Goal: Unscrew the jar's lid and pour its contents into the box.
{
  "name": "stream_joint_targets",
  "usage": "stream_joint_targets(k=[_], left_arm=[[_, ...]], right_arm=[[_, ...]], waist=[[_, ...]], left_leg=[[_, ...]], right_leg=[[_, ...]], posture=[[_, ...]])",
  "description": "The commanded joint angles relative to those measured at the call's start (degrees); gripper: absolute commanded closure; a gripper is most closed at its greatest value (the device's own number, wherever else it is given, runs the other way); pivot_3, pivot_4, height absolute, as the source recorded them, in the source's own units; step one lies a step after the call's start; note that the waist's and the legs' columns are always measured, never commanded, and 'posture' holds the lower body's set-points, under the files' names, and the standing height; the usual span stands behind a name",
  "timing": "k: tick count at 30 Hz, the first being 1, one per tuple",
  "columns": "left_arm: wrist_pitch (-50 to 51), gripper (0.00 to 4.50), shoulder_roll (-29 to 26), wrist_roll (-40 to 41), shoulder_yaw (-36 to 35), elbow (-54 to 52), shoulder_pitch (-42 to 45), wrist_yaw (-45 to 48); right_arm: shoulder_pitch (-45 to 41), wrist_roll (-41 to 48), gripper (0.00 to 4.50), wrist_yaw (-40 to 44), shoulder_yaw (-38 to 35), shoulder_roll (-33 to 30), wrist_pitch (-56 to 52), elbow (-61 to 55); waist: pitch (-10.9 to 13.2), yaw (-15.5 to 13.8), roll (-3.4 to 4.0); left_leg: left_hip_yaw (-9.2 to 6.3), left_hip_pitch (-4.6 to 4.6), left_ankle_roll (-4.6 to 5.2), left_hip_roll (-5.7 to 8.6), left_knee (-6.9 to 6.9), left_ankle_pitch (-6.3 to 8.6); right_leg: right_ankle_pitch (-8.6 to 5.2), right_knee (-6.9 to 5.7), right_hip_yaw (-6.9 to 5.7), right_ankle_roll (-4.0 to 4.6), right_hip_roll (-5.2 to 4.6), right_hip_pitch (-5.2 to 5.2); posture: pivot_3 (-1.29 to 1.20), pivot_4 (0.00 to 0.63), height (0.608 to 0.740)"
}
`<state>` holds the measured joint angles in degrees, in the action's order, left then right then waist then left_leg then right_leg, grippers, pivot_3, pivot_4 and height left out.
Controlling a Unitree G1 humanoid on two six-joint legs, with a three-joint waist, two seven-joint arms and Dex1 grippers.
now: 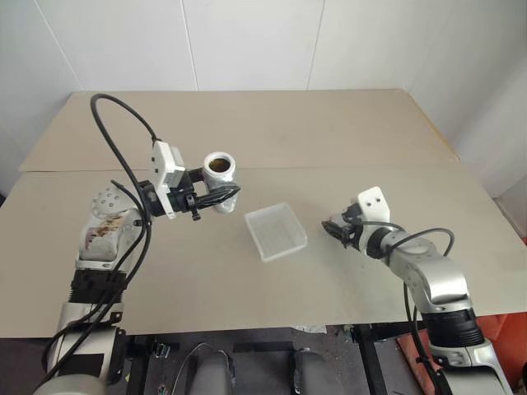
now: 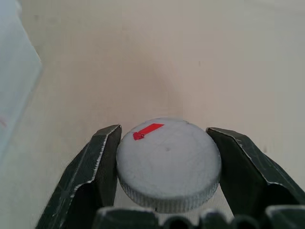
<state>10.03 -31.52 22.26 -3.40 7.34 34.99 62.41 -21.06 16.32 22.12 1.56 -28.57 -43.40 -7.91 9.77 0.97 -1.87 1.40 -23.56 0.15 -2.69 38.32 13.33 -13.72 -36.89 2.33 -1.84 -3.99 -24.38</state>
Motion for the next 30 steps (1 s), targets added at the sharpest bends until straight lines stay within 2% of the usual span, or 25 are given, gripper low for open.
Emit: stream_joint_targets(k=[1,2,6,9,12,14,16,19,22,25,30], left_arm=[[-4.43,2.58,-0.64,-3.8,1.11,-2.46,0.6,-2.22],[-7.54,2.58,-1.3,-7.47,2.63,-1.75,0.7,-3.23],[-22.29,2.58,-2.31,-21.29,7.69,3.34,2.76,-10.0],[-37.47,2.58,-3.08,-35.36,12.04,10.81,7.52,-21.1],[-47.95,2.58,-3.38,-45.31,15.62,16.62,13.28,-30.19],[-54.24,2.58,-4.43,-55.3,19.05,19.2,17.45,-38.45],[-57.76,2.58,-6.83,-70.69,24.86,19.98,22.02,-50.95],[-55.67,2.58,-9.47,-92.91,35.61,19.85,28.14,-72.76],[-50.22,2.58,-9.27,-104.83,43.12,20.71,31.01,-84.73],[-43.34,2.58,-8.1,-110.6,46.18,21.61,31.32,-89.47],[-38.05,2.58,-5.93,-113.43,48.56,21.06,30.93,-92.31]], right_arm=[[0.55,1.96,0.17,3.17,-2.01,-1.82,-0.69,-5.14],[0.67,3.41,0.03,4.65,-2.84,-3.11,-2.7,-7.23],[-0.53,9.52,0.03,9.62,-6.32,-8.5,-9.51,-14.38],[-4.79,17.82,0.03,12.15,-10.79,-10.43,-17.29,-17.7],[-9.21,24.32,0.03,14.22,-12.49,-11.57,-23.22,-18.66],[-12.4,26.69,0.03,15.19,-11.03,-13.27,-27.3,-18.88],[-14.71,28.42,0.03,16.41,-9.53,-14.66,-29.72,-18.66],[-16.67,30.28,0.03,17.8,-8.42,-15.84,-31.31,-18.01],[-17.89,31.11,0.03,17.67,-8.28,-15.42,-31.54,-16.81],[-18.54,31.86,0.03,17.64,-8.45,-14.93,-31.3,-16.17],[-18.48,33.15,0.03,16.69,-9.52,-13.9,-30.97,-16.51]], waist=[[0.0,-0.01,0.0],[0.0,-0.09,0.0],[0.0,-0.33,0.0],[0.01,-0.51,-0.01],[0.01,-0.53,-0.01],[0.01,-0.62,-0.01],[0.01,-0.73,-0.01],[0.01,-0.98,-0.01],[0.01,-1.14,-0.01],[0.01,-1.24,-0.01],[0.01,-1.4,-0.01]], left_leg=[[0.0,0.01,0.0,0.0,0.0,0.0],[0.0,0.01,0.0,0.0,0.0,0.0],[0.0,0.02,0.0,0.02,0.0,0.0],[-0.01,0.07,0.0,0.03,0.01,0.0],[-0.02,0.08,0.0,0.02,-0.01,0.0],[-0.02,0.03,0.01,0.02,-0.01,0.01],[-0.01,-0.03,0.01,0.06,-0.02,0.01],[-0.01,-0.07,0.01,0.13,-0.03,0.01],[0.0,-0.07,0.01,0.22,-0.03,0.01],[0.01,-0.17,0.01,0.24,-0.02,0.01],[0.01,-0.29,0.01,0.25,0.0,0.01]], right_leg=[[0.0,0.0,0.0,0.0,0.0,0.01],[0.0,-0.01,0.0,0.0,0.0,0.01],[0.0,0.02,-0.01,0.0,-0.02,0.04],[0.02,0.04,-0.02,0.01,-0.02,0.1],[0.04,0.09,-0.02,0.01,0.0,0.13],[0.04,0.12,-0.03,0.01,-0.02,0.11],[0.05,0.15,-0.04,-0.02,-0.07,0.08],[0.05,0.15,-0.04,-0.05,-0.14,0.05],[0.04,0.11,-0.05,-0.11,-0.25,0.04],[0.05,0.09,-0.08,-0.14,-0.29,-0.03],[0.05,-0.2,-0.09,-0.14,-0.3,-0.16]], posture=[[0.0,0.15,0.74],[0.0,0.15,0.74],[0.0,0.15,0.74],[0.0,0.15,0.74],[0.0,0.15,0.74],[0.0,0.15,0.74],[0.0,0.15,0.74],[0.0,0.15,0.74],[0.0,0.15,0.74],[0.0,0.15,0.74],[0.0,0.15,0.74]])
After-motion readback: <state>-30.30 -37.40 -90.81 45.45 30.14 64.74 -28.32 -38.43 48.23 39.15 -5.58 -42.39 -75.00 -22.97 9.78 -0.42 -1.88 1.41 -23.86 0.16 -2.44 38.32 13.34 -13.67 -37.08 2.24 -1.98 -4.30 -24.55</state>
